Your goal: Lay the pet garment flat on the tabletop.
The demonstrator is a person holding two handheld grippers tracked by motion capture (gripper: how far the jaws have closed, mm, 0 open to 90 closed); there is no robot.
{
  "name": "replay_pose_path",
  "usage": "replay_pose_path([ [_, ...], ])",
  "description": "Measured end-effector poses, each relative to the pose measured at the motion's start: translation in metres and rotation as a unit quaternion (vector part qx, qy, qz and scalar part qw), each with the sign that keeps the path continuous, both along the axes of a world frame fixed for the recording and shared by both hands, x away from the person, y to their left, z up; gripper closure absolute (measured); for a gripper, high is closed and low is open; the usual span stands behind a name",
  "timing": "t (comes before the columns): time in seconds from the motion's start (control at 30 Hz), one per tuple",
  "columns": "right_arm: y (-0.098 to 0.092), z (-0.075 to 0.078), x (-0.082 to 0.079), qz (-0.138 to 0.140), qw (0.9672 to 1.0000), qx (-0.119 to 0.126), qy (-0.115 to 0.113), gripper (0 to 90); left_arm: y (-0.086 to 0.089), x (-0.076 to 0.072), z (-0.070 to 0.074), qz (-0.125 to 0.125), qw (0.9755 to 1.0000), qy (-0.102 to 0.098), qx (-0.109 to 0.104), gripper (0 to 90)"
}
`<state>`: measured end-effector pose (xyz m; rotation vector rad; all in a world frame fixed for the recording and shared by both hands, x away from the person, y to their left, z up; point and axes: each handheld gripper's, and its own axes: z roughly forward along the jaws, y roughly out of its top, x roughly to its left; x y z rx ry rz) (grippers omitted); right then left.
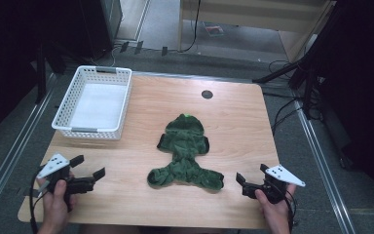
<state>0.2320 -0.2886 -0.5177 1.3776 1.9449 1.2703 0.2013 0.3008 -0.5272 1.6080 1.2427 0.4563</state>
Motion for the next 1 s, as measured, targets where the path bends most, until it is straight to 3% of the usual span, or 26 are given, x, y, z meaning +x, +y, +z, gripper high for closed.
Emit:
replay_pose_path([
  [0.1, -0.011, -0.002, -0.003, -0.011, 0.9999, 0.0, 0.002, 0.0, 0.021, -0.006, -0.001, 0.022, 0.9997, -0.001, -0.006, 0.0],
  [0.3, -0.031, -0.013, -0.009, -0.033, 0.9993, -0.003, 0.017, 0.0, 0.061, -0.02, -0.009, 0.063, 0.9979, 0.006, 0.013, 0.0],
  [0.53, -0.042, -0.024, -0.016, -0.027, 0.9989, -0.016, 0.035, 0.0, 0.101, -0.034, -0.019, 0.089, 0.9958, 0.02, 0.01, 0.0],
  [0.6, -0.043, -0.025, -0.018, -0.028, 0.9989, -0.015, 0.034, 0.0, 0.107, -0.035, -0.023, 0.097, 0.9949, 0.025, 0.01, 0.0],
  [0.7, -0.044, -0.027, -0.018, -0.025, 0.999, -0.007, 0.036, 0.0, 0.109, -0.034, -0.026, 0.096, 0.9949, 0.03, -0.009, 0.0],
  [0.9, -0.043, -0.029, -0.016, -0.029, 0.9988, -0.005, 0.04, 1.3, 0.099, -0.03, -0.027, 0.079, 0.9958, 0.036, 0.029, 0.0],
  [1.0, -0.043, -0.029, -0.016, -0.031, 0.9988, -0.005, 0.038, 1.4, 0.101, -0.029, -0.027, 0.082, 0.9957, 0.04, 0.014, 0.0],
])
